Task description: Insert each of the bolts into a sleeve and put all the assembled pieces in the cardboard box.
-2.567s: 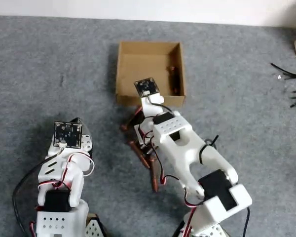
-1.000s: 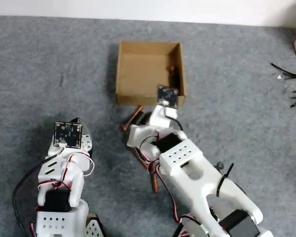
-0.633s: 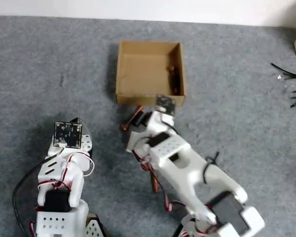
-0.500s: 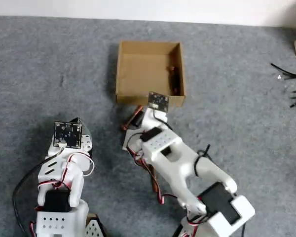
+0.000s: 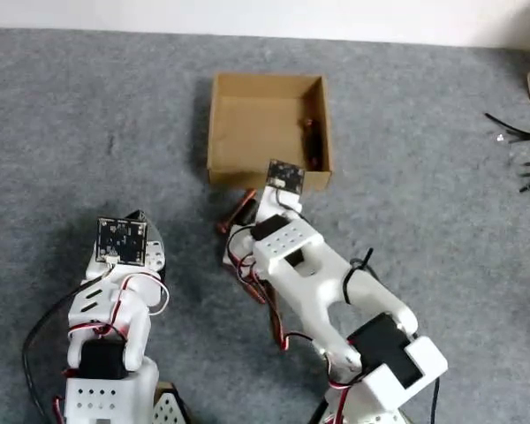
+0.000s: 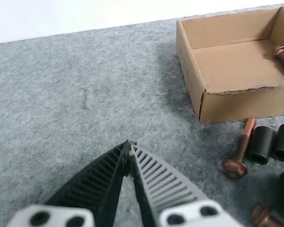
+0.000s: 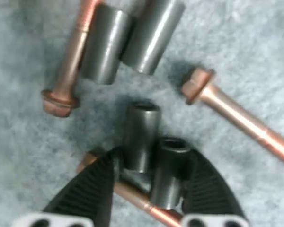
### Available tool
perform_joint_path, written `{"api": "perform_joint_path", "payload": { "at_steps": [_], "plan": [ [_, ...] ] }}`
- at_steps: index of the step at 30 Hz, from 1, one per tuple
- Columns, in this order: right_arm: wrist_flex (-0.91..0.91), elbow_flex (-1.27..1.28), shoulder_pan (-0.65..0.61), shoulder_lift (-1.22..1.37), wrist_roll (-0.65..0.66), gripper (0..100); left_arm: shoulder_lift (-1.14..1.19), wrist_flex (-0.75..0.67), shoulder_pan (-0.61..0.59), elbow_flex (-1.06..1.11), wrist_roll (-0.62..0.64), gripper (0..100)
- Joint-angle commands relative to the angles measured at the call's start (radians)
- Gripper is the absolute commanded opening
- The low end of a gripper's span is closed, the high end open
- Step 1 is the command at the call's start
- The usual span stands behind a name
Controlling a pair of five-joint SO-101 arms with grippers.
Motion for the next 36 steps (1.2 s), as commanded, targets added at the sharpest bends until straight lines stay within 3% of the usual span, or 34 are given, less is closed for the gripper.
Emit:
{"api": "perform_joint_path", "payload": {
  "at_steps": [1, 17, 27, 36],
  "plan": [
    [-0.001, -0.025, 0.002, 0.008, 0.104, 1.1, -0.010, -0.017, -0.004, -0.019, -0.003, 1],
    [0.004, -0.028, 0.004, -0.013, 0.127, 0.3, -0.010, -0.018, -0.002, -0.019, -0.003, 1],
    [0.019, 0.064, 0.022, -0.311, 0.153, 0.3, -0.010, -0.018, -0.002, -0.019, -0.003, 1],
    [0.019, 0.073, 0.027, -0.371, 0.348, 0.3, -0.010, -0.018, -0.002, -0.019, -0.003, 1]
  ]
}}
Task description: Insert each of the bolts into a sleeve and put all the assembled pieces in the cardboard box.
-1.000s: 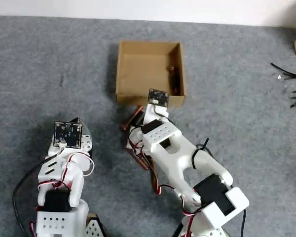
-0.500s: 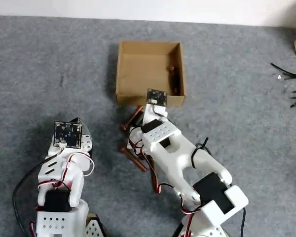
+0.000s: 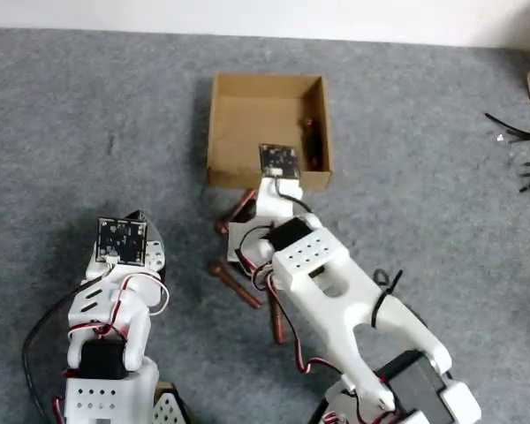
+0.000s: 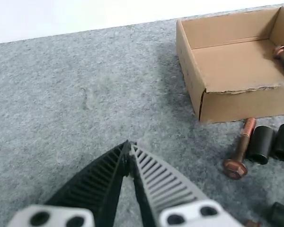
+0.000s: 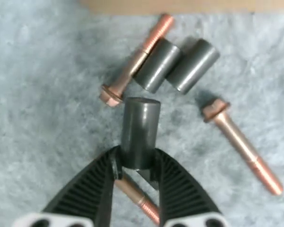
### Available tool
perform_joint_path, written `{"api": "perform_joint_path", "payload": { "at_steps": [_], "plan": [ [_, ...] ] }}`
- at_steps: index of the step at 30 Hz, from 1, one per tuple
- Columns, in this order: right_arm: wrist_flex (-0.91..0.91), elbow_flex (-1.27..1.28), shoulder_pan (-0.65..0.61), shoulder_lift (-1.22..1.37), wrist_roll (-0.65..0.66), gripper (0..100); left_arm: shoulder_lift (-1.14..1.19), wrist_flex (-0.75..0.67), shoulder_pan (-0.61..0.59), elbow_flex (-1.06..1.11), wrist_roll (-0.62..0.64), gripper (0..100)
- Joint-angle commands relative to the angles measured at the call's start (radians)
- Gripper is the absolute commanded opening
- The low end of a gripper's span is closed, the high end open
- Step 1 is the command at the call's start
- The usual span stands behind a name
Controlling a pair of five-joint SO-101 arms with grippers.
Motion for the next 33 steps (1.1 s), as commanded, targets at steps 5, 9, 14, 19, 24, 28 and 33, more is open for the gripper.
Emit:
{"api": "perform_joint_path", "payload": {
  "at_steps": [5, 9, 14, 19, 24, 28, 33],
  "plan": [
    [0.031, -0.007, 0.048, -0.048, 0.275, 0.3, -0.010, -0.018, -0.002, -0.018, -0.003, 1],
    [0.185, -0.015, 0.180, -0.050, 0.288, 0.3, -0.010, -0.018, -0.002, -0.015, -0.005, 1],
    [0.288, -0.008, 0.456, -0.042, 0.293, 0.3, -0.010, -0.018, -0.002, -0.015, -0.005, 1],
    [0.243, 0.030, 0.628, -0.038, 0.384, 0.4, -0.010, -0.018, -0.002, -0.015, -0.003, 1],
    [0.243, 0.073, 0.734, -0.038, 0.574, 0.7, -0.010, -0.018, -0.002, -0.015, -0.003, 1],
    [0.249, 0.074, 0.791, -0.038, 0.681, 6.8, -0.010, -0.018, -0.002, -0.015, -0.003, 1],
    [0.246, 0.074, 0.794, -0.038, 0.686, 20.7, -0.010, -0.018, -0.002, -0.013, -0.003, 1]
  ]
}}
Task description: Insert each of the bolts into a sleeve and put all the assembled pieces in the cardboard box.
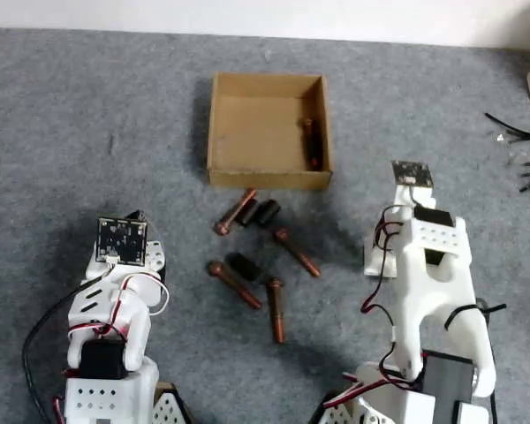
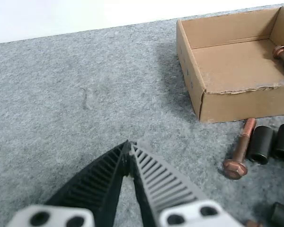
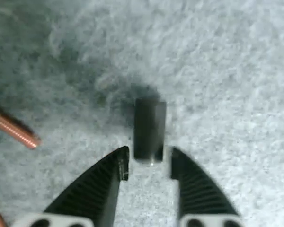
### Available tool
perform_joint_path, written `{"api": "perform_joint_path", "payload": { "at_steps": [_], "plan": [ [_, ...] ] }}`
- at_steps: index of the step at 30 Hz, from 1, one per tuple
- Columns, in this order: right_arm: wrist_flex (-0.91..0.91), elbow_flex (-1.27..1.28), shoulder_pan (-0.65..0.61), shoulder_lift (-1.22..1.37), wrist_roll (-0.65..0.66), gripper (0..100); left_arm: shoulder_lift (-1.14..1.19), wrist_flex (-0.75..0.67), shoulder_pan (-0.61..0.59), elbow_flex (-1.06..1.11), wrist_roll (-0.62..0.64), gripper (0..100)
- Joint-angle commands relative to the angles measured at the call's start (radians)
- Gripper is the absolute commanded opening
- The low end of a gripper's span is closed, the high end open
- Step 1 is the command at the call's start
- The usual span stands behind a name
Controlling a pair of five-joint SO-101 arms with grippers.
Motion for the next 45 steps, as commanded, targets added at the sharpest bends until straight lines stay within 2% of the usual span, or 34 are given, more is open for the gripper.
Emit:
{"api": "perform_joint_path", "payload": {
  "at_steps": [1, 9, 15, 20, 26, 38, 45],
  "plan": [
    [-0.018, -0.005, 0.008, -0.031, 0.017, 20.9, -0.010, -0.018, -0.002, -0.013, -0.003, 1],
    [-0.018, -0.012, 0.008, -0.012, 0.017, 20.9, -0.010, -0.018, -0.002, -0.013, -0.003, 1],
    [-0.027, -0.093, -0.048, 0.197, 0.015, 20.9, -0.010, -0.018, -0.002, -0.013, -0.003, 1],
    [-0.030, -0.228, -0.039, 0.357, 0.014, 20.9, -0.010, -0.018, -0.002, -0.013, -0.005, 1],
    [-0.031, -0.328, -0.016, 0.467, -0.075, 20.9, -0.010, -0.018, -0.002, -0.013, -0.005, 1],
    [-0.019, -0.433, -0.018, 0.495, -0.077, 20.9, -0.010, -0.018, -0.001, -0.013, -0.005, 1],
    [0.130, -0.430, -0.050, 0.495, -0.077, 20.9, -0.010, -0.018, -0.001, -0.013, -0.005, 1]
  ]
}}
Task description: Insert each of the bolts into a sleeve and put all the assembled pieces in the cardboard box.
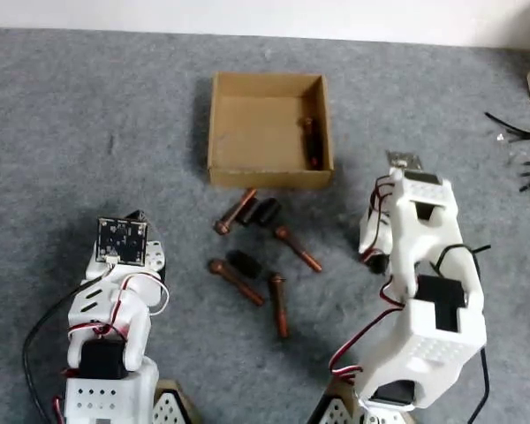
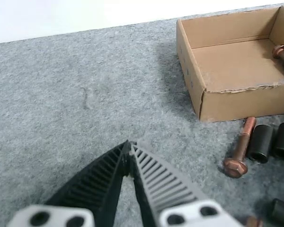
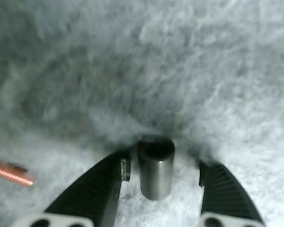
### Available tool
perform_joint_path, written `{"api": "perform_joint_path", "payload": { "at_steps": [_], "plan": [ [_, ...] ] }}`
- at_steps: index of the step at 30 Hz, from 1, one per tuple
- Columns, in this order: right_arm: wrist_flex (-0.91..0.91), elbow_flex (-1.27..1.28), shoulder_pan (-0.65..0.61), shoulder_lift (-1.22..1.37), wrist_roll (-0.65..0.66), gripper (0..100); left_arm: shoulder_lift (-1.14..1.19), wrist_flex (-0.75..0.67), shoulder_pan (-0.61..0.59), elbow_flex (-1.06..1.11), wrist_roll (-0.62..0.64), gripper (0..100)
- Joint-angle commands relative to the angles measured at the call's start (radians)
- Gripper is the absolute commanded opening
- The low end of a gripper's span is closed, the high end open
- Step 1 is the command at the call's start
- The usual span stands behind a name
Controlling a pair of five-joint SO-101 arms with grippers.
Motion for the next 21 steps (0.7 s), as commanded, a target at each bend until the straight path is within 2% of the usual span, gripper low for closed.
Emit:
{"api": "perform_joint_path", "payload": {
  "at_steps": [1, 14, 21],
  "plan": [
    [0.030, -0.028, -0.025, -0.007, -0.006, 20.9, -0.010, -0.018, -0.001, -0.013, -0.005, 1],
    [0.038, 0.093, -0.061, -0.019, 0.002, 20.9, -0.010, -0.018, -0.001, -0.013, -0.005, 1],
    [0.021, 0.246, -0.064, -0.277, 0.002, 20.9, -0.010, -0.018, -0.001, -0.013, -0.005, 1]
  ]
}}
